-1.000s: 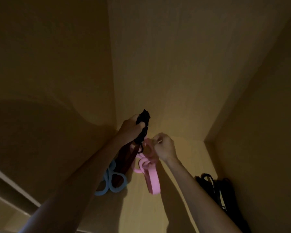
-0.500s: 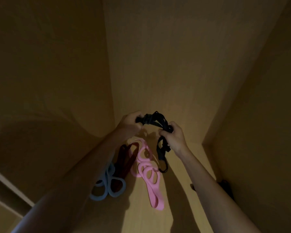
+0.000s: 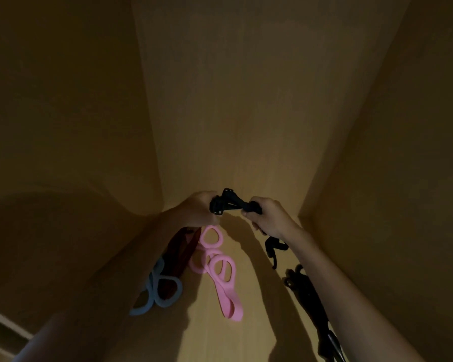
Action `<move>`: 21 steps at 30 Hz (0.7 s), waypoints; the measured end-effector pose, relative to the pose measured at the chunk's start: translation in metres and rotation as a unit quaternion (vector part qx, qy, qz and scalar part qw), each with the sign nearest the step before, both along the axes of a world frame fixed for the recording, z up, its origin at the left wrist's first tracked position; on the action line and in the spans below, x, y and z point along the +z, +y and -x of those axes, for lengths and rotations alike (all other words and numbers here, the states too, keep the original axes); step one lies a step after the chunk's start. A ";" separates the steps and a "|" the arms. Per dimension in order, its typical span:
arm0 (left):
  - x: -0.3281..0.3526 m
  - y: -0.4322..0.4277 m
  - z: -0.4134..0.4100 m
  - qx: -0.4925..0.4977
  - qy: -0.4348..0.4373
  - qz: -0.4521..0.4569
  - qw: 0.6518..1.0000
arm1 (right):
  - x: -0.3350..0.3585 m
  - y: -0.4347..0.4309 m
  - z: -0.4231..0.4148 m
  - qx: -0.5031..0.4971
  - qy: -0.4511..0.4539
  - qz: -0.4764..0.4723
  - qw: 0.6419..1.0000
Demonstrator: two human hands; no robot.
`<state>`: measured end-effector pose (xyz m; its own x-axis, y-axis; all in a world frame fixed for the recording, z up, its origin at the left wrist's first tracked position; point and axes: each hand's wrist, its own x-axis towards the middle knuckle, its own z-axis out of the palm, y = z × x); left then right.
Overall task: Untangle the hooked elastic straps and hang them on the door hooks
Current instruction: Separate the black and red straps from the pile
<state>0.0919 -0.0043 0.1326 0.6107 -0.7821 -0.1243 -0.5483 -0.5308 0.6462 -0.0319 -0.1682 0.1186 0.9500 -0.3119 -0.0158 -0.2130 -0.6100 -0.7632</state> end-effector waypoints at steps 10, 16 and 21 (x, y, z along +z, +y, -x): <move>-0.033 0.028 -0.044 0.049 -0.179 -0.133 0.974 | -0.006 -0.052 0.037 -0.062 0.197 0.238 0.949; -0.055 0.050 -0.060 0.082 -0.217 -0.202 0.952 | -0.024 -0.074 0.065 -0.129 0.193 0.248 0.940; -0.067 0.056 -0.066 0.115 -0.192 -0.189 0.956 | -0.022 -0.095 0.083 -0.197 0.205 0.246 0.927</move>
<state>0.1577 0.0513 0.0657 0.8181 -0.5657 -0.1035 -0.5480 -0.8214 0.1577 -0.1148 -0.2635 0.0965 0.7065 -0.6985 -0.1136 -0.7035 -0.6757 -0.2204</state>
